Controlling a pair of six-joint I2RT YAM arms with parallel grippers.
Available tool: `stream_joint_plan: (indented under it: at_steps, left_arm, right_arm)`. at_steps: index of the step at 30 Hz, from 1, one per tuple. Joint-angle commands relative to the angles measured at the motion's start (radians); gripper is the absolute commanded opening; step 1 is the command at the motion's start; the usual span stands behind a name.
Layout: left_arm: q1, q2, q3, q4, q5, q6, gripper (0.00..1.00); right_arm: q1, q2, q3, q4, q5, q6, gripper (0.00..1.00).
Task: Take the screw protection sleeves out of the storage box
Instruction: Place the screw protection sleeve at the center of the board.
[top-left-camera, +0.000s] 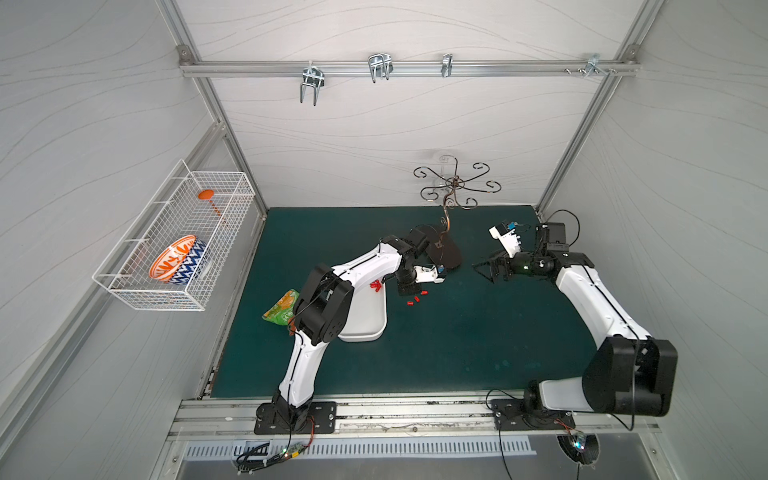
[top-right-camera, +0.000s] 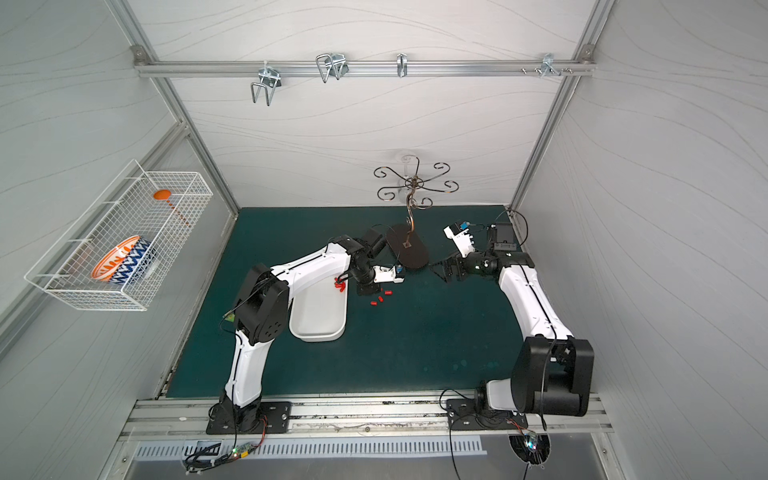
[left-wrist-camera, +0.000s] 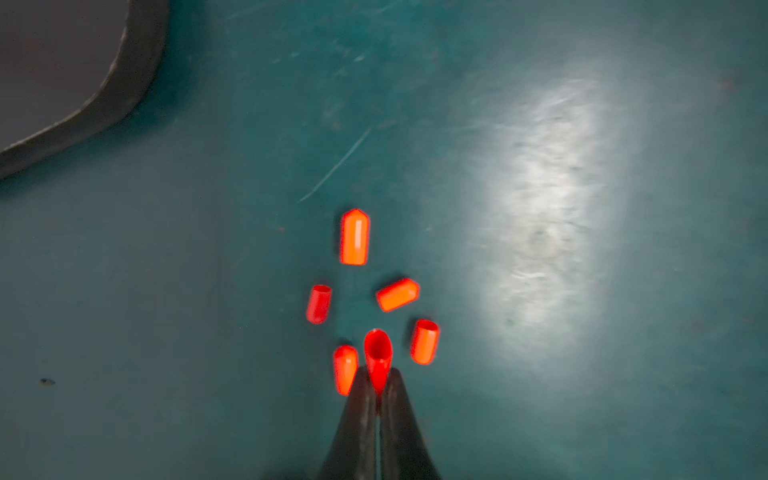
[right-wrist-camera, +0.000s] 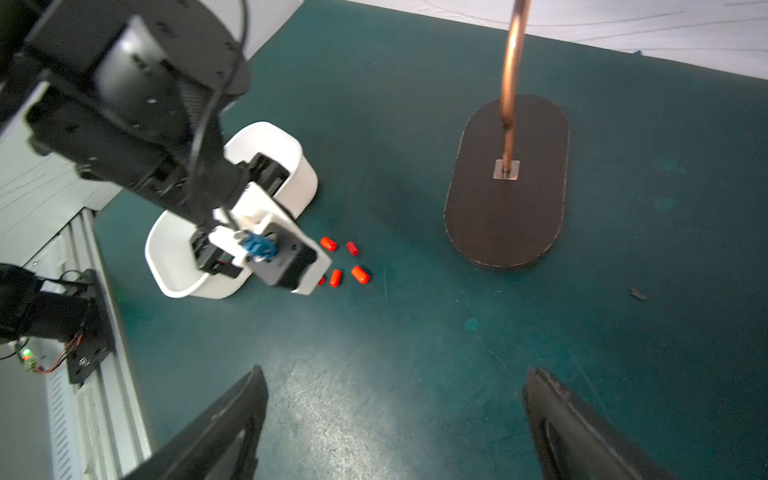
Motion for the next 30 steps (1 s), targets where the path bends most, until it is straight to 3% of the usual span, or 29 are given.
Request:
stream_joint_plan:
  at_steps: [1, 7, 20, 30]
  left_arm:
    - [0.018, 0.039, 0.072, 0.021, -0.05, 0.005, 0.03]
    - [0.052, 0.089, 0.138, 0.003, -0.044, 0.0, 0.07]
    - [0.059, 0.169, 0.213, -0.101, -0.028, 0.019, 0.22]
    - [0.076, 0.042, 0.206, -0.152, 0.022, -0.021, 0.36]
  right_arm:
    - [0.003, -0.021, -0.021, -0.06, -0.121, -0.106, 0.99]
    - [0.034, -0.009, -0.057, -0.089, -0.143, -0.236, 0.99]
    - [0.08, 0.038, -0.06, -0.076, -0.086, -0.246, 0.99]
    - [0.094, 0.023, -0.058, -0.076, -0.069, -0.247, 0.99]
